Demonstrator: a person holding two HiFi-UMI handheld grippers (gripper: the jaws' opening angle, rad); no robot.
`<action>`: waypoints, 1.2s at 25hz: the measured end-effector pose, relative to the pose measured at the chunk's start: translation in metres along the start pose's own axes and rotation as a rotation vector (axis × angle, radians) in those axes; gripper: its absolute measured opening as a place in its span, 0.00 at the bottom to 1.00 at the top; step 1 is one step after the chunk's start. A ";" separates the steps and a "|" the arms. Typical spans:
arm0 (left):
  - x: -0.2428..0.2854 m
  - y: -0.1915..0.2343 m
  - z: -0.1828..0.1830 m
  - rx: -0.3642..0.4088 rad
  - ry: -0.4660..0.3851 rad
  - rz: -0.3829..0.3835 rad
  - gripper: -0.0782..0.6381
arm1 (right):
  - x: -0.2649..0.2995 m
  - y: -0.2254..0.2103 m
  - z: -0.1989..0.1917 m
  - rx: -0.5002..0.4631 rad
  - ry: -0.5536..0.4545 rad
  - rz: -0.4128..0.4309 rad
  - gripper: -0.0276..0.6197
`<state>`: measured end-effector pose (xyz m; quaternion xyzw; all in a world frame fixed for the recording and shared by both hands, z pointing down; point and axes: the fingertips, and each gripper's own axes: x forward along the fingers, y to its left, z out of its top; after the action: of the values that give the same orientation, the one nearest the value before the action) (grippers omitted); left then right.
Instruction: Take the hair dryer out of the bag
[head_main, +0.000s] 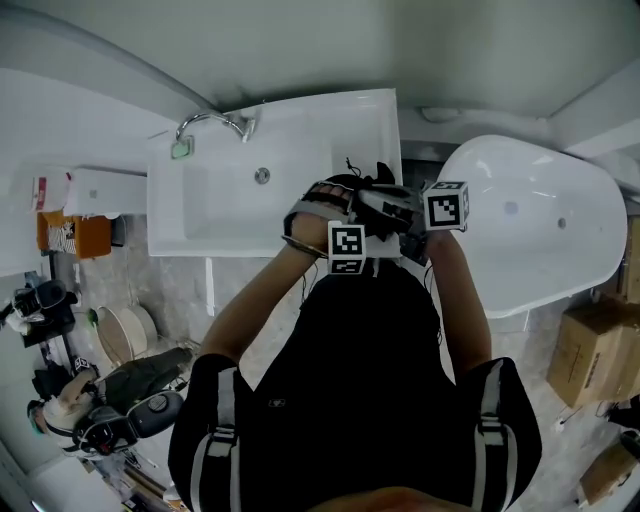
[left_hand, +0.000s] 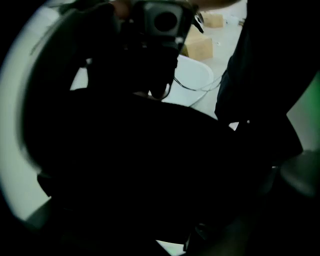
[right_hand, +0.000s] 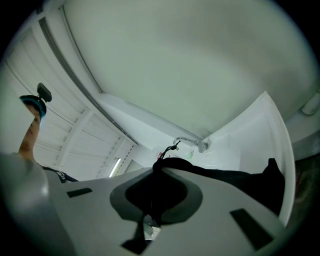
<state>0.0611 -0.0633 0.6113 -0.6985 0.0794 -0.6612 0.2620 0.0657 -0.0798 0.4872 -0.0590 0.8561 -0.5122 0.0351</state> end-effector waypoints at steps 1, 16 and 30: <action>0.007 0.001 -0.001 0.061 0.044 0.028 0.36 | -0.001 -0.001 0.000 0.010 -0.006 0.005 0.14; 0.086 -0.028 -0.053 0.391 0.431 -0.085 0.44 | 0.006 -0.005 -0.010 0.155 -0.017 0.170 0.14; 0.088 -0.020 -0.054 0.256 0.246 -0.001 0.41 | 0.013 -0.035 0.013 0.168 -0.088 0.153 0.14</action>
<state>0.0147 -0.1006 0.6980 -0.5733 0.0258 -0.7464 0.3370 0.0569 -0.1096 0.5122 -0.0126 0.8099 -0.5748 0.1163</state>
